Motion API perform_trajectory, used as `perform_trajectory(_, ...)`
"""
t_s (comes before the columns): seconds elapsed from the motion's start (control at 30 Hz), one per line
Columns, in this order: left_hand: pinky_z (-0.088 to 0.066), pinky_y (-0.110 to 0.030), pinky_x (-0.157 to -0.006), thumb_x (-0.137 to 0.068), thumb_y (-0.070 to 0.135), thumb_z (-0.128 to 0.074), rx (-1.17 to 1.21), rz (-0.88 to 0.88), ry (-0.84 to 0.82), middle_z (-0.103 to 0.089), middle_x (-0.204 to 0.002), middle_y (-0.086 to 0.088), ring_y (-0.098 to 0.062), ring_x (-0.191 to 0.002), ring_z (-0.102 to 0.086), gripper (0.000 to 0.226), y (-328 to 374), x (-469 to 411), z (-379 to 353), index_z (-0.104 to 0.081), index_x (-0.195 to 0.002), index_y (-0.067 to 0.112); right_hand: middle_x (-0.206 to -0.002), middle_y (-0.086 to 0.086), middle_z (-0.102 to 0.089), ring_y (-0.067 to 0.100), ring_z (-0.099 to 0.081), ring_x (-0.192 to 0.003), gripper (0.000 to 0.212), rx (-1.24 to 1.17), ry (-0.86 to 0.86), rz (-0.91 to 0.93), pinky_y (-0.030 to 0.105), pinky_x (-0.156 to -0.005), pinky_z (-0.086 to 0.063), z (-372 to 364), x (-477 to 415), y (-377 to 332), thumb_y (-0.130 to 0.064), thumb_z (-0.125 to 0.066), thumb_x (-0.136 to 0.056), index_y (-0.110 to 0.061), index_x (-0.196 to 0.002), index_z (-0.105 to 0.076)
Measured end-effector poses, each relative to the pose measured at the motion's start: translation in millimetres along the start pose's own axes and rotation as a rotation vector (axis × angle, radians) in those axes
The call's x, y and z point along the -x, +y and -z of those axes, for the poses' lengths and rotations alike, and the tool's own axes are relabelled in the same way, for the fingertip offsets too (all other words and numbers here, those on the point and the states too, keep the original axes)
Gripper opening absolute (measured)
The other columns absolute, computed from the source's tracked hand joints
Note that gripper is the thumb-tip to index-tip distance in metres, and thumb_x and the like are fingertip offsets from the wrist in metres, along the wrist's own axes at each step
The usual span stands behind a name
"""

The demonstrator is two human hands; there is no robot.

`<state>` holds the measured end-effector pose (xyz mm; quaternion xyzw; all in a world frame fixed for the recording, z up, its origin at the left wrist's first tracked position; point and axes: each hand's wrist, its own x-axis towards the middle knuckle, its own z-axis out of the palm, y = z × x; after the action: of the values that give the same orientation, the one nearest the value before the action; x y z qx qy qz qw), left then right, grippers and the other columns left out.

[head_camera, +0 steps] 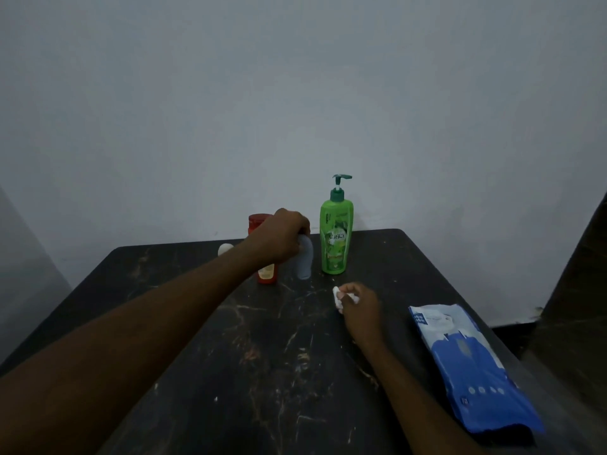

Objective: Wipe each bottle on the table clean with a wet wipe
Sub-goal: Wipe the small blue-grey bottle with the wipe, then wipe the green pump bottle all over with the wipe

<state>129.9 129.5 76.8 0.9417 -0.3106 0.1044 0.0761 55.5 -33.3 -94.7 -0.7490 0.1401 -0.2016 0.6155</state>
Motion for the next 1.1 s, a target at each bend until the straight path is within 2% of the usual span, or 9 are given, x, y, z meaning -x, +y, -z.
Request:
perform_trajectory(0.1, -0.056, -0.038, -0.082, -0.084, 0.001, -0.065, -0.036, 0.019, -0.016, -0.069, -0.108, -0.01, -0.024, -0.098, -0.064, 0.025, -7.3, -23.0, -14.5, -0.071, -0.107, 0.01, -0.076, -0.004, -0.071, 0.01, -0.068, -0.074, 0.008, 0.015, 0.021, 0.009, 0.019, -0.062, -0.052, -2.5, -10.7, 5.2, -0.016, -0.067, -0.091, -0.018, -0.083, -0.07)
perform_trajectory(0.23, -0.054, -0.037, -0.08, -0.086, 0.002, -0.064, -0.093, 0.046, -0.05, -0.067, -0.108, -0.012, -0.026, -0.098, -0.062, 0.023, -14.0, -41.1, -36.5, -0.069, -0.107, 0.009, -0.079, -0.007, -0.07, 0.005, -0.067, -0.074, 0.013, 0.013, 0.008, 0.026, 0.018, -0.065, -0.053, -3.3, -10.5, 12.5, -0.014, -0.065, -0.092, -0.024, -0.083, -0.068)
perform_trajectory(0.4, -0.051, -0.036, -0.076, -0.086, 0.002, -0.063, -0.122, 0.077, -0.077, -0.062, -0.107, -0.012, -0.028, -0.096, -0.061, 0.019, -23.8, -50.6, -52.8, -0.065, -0.101, 0.011, -0.085, -0.009, -0.069, 0.002, -0.065, -0.079, 0.01, -0.007, 0.028, 0.017, 0.01, -0.058, -0.047, 0.5, -11.0, 11.8, -0.014, -0.064, -0.093, -0.022, -0.09, -0.07)
perform_trajectory(0.57, -0.044, -0.034, -0.071, -0.086, 0.001, -0.062, -0.139, 0.092, -0.095, -0.062, -0.108, -0.014, -0.03, -0.096, -0.06, 0.016, -26.9, -57.8, -59.3, -0.063, -0.099, 0.011, -0.086, -0.007, -0.069, 0.006, -0.066, -0.082, 0.01, -0.026, 0.025, 0.011, 0.017, -0.064, -0.05, -1.4, -14.0, 16.5, -0.017, -0.065, -0.093, -0.025, -0.089, -0.069)
perform_trajectory(0.7, -0.051, -0.037, -0.076, -0.088, 0.002, -0.061, -0.149, 0.104, -0.103, -0.062, -0.111, -0.016, -0.033, -0.099, -0.062, 0.019, -26.1, -60.1, -64.2, -0.065, -0.105, 0.007, -0.083, -0.006, -0.071, 0.008, -0.068, -0.08, 0.01, -0.07, 0.026, -0.002, 0.032, -0.071, -0.06, -2.8, -17.4, 22.2, -0.017, -0.066, -0.092, -0.025, -0.086, -0.07)
perform_trajectory(0.87, -0.052, -0.037, -0.075, -0.087, 0.003, -0.062, -0.157, 0.105, -0.117, -0.065, -0.108, -0.017, -0.03, -0.096, -0.063, 0.016, -22.0, -63.2, -65.7, -0.067, -0.103, 0.003, -0.084, -0.005, -0.072, 0.007, -0.068, -0.081, 0.01, -0.079, 0.032, -0.001, 0.033, -0.072, -0.06, -3.7, -17.3, 23.4, -0.016, -0.067, -0.092, -0.025, -0.087, -0.07)
perform_trajectory(0.97, -0.045, -0.033, -0.068, -0.085, 0.006, -0.065, -0.168, 0.112, -0.132, -0.064, -0.105, -0.016, -0.026, -0.09, -0.059, 0.008, -22.3, -66.2, -64.8, -0.059, -0.091, 0.006, -0.085, -0.007, -0.071, 0.006, -0.068, -0.081, 0.011, -0.066, 0.029, 0.003, 0.032, -0.073, -0.06, -2.7, -17.4, 23.1, -0.017, -0.066, -0.092, -0.026, -0.089, -0.07)
perform_trajectory(1.03, -0.045, -0.034, -0.069, -0.084, 0.009, -0.067, -0.183, 0.114, -0.137, -0.063, -0.107, -0.016, -0.027, -0.094, -0.06, 0.014, -23.4, -69.4, -64.4, -0.06, -0.096, 0.007, -0.086, -0.007, -0.071, 0.006, -0.067, -0.082, 0.011, -0.07, 0.029, 0.001, 0.032, -0.073, -0.06, -3.4, -18.1, 23.7, -0.016, -0.065, -0.092, -0.027, -0.089, -0.07)
perform_trajectory(1.1, -0.051, -0.037, -0.076, -0.084, 0.019, -0.074, -0.18, 0.126, -0.125, -0.063, -0.113, -0.016, -0.03, -0.103, -0.061, 0.033, -23.9, -75.4, -64.1, -0.062, -0.111, 0.004, -0.087, -0.007, -0.071, 0.006, -0.068, -0.083, 0.011, -0.062, 0.024, -0.009, 0.033, -0.074, -0.061, -4.4, -19.3, 25.9, -0.018, -0.066, -0.092, -0.028, -0.088, -0.07)
